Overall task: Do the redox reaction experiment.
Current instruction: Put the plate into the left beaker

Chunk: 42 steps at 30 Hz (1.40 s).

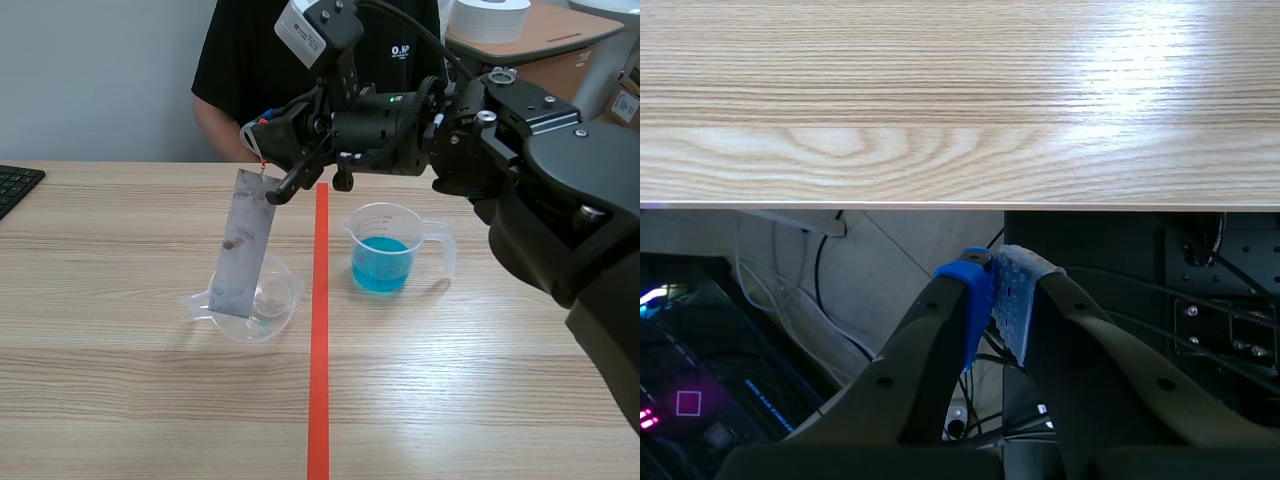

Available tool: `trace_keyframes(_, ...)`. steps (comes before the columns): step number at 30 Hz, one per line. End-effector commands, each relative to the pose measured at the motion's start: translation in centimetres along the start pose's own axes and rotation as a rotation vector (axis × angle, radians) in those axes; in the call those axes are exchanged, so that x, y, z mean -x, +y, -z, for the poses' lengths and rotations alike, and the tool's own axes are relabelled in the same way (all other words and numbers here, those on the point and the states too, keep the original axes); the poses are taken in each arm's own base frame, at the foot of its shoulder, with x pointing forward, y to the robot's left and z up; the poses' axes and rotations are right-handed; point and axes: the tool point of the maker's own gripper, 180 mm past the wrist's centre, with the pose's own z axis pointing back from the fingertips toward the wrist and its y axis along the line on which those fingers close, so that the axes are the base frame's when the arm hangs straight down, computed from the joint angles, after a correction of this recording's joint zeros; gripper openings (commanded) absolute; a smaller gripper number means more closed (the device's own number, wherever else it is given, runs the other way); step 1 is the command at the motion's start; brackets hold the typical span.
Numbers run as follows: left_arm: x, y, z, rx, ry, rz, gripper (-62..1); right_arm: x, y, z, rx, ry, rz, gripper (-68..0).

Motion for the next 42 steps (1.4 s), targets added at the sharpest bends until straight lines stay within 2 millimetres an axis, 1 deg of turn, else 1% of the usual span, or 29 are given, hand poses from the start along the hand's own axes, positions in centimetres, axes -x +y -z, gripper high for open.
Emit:
trace_keyframes(1,-0.5,-0.3,0.0,0.006,-0.019,-0.006,-57.8,-2.5,-0.5,0.3,-0.002,-0.056,-0.033,-65.8)
trace_keyframes(10,-0.5,-0.3,0.0,0.006,-0.018,-0.006,-57.8,-4.8,-1.2,0.3,-0.002,-0.105,-0.078,-65.8)
trace_keyframes(15,-0.5,-0.3,0.0,0.006,-0.018,-0.006,-57.8,-6.0,-0.8,0.1,-0.014,-0.131,-0.106,-65.8)
trace_keyframes(21,-0.5,-0.3,0.0,0.006,-0.018,-0.006,-57.8,-6.7,-0.6,0.0,-0.019,-0.145,-0.122,-65.8)
trace_keyframes(30,-0.5,-0.3,0.0,0.006,-0.018,-0.006,-57.8,-6.6,-0.5,0.0,-0.019,-0.135,-0.126,-65.8)
trace_keyframes(42,-0.5,-0.3,0.0,0.006,-0.018,-0.006,-57.8,-5.4,-0.7,-0.1,-0.012,-0.08,-0.13,-65.8)
